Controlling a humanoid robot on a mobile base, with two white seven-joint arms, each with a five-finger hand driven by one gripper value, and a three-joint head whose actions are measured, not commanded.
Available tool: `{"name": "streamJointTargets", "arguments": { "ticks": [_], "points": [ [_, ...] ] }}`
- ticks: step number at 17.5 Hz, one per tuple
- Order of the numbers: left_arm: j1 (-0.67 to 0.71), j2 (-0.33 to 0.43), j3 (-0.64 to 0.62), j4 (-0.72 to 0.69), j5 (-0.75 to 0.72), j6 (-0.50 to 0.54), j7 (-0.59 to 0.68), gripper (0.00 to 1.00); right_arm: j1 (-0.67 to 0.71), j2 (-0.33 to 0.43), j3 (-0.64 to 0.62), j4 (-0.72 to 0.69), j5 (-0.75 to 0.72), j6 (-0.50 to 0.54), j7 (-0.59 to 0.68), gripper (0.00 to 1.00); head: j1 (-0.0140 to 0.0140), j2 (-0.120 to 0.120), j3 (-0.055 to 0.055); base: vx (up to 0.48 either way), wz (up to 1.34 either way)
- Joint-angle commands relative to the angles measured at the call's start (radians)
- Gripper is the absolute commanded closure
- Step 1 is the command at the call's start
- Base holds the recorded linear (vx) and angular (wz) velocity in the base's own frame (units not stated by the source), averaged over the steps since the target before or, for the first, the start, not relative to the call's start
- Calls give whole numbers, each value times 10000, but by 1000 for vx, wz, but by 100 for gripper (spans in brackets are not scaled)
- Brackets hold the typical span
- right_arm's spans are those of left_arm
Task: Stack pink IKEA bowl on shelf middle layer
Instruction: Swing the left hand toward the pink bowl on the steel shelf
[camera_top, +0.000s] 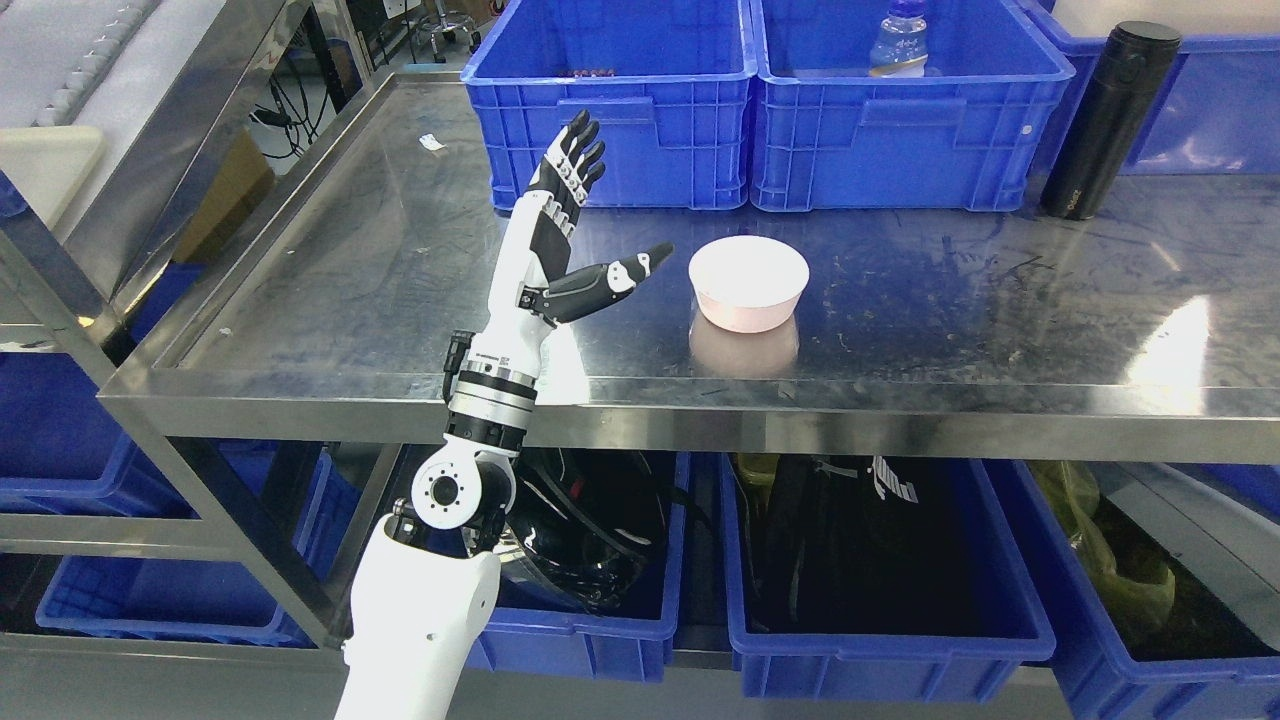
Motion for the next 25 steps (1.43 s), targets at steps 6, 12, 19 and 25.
{"name": "streamJointTargets", "arguments": {
  "ticks": [6,12,19,25],
  "points": [
    [-1622,1144,-385,23,-2569,88,-1647,0,48,-175,0,-174,0,-6,3,0,0,0,0,9,10],
    [-3175,2024,-677,161,-7405,611,-7206,0,48,-175,0,-174,0,-6,3,0,0,0,0,-4,1],
    [-5598,419,-907,2123,-9567,687,-9686,0,48,-175,0,-174,0,-6,3,0,0,-1,0,0,0],
    [-6306,175,-3038,3227,-11567,2635,-10105,4,48,-175,0,-174,0,-6,3,0,0,-1,0,0,0]
  ]
}}
